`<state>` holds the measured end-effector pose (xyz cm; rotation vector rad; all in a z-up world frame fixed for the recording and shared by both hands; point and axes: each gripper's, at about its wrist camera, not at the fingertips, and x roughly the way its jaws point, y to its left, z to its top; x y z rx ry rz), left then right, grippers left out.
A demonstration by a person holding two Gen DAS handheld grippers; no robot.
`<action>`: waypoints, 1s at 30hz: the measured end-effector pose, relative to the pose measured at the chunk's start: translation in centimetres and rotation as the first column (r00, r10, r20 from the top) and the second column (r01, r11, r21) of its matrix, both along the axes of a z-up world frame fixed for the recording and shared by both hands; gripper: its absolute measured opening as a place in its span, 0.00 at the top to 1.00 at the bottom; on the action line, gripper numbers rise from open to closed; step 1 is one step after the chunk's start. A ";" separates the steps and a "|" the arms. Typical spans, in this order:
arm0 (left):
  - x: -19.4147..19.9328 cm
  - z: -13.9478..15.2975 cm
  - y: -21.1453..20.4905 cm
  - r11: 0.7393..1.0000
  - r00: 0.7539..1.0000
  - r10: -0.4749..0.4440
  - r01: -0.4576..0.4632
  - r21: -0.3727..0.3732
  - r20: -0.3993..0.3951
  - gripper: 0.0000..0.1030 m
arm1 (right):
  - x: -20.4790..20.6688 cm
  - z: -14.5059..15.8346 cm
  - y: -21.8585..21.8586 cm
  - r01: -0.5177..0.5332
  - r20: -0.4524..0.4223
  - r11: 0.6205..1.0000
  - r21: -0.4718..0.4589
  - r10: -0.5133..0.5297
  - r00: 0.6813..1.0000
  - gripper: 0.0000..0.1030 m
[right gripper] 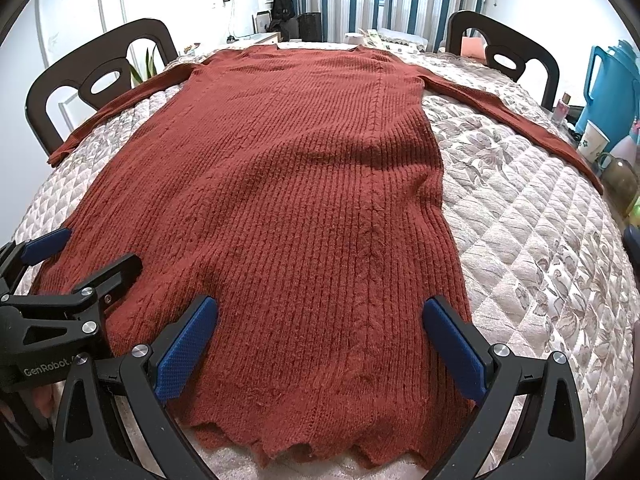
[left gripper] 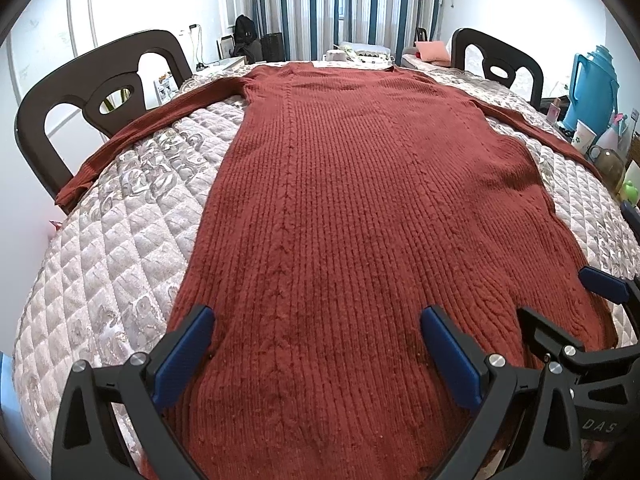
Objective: Fold small clothes
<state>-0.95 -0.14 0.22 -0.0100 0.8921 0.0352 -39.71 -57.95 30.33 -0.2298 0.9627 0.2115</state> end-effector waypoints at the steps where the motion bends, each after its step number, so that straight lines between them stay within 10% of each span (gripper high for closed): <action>1: 0.0 0.0 0.0 1.000 1.000 0.003 -0.003 0.000 0.000 0.00 | 0.0 0.0 0.0 0.003 0.001 1.000 0.002 -0.003 1.000 0.01; 30: -3.5 0.7 1.1 0.999 0.998 0.045 -0.044 -0.014 0.044 0.00 | -3.8 1.1 0.2 0.006 0.077 1.000 0.020 -0.008 0.997 0.01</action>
